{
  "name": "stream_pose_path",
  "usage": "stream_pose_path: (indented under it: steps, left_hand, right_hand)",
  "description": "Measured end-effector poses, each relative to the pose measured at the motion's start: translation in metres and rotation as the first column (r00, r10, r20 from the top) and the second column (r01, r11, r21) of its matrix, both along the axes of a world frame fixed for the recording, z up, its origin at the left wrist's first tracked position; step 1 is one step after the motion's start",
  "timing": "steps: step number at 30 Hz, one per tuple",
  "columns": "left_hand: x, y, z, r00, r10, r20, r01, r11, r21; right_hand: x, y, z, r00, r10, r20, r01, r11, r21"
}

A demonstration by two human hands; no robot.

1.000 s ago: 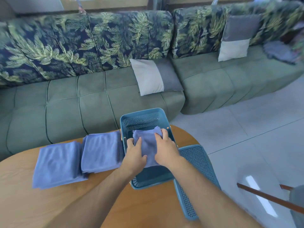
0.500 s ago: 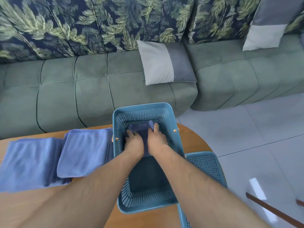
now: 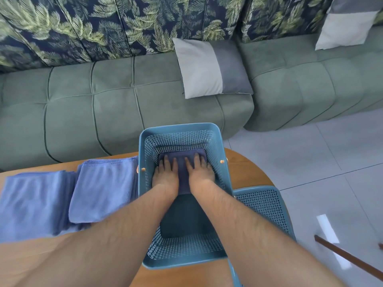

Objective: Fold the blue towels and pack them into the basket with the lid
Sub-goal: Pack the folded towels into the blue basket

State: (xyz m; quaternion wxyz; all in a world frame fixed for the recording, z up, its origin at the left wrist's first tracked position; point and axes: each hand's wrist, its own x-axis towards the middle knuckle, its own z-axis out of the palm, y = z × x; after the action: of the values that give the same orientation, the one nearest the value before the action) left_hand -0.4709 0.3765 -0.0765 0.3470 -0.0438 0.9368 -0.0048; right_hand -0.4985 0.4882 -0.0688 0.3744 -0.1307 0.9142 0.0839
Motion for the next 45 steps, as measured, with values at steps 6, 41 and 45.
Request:
stream_pose_path:
  steps: [6, 41, 45]
  left_hand:
    - [-0.007, 0.005, 0.0, 0.998, -0.01, 0.063, 0.014, 0.998, -0.066]
    - [0.193, -0.307, 0.114, 0.651, 0.697, -0.301, -0.577, 0.712, 0.4]
    - [0.198, -0.311, 0.119, 0.6, 0.707, -0.375, -0.564, 0.706, 0.429]
  right_hand:
    - [0.001, -0.005, -0.005, 1.0, 0.01, -0.006, -0.01, 1.0, 0.019]
    - [0.149, -0.292, 0.112, 0.943, -0.159, -0.292, -0.008, 0.868, -0.497]
    - [0.149, -0.297, 0.116, 0.944, -0.289, -0.158, 0.151, 0.807, -0.572]
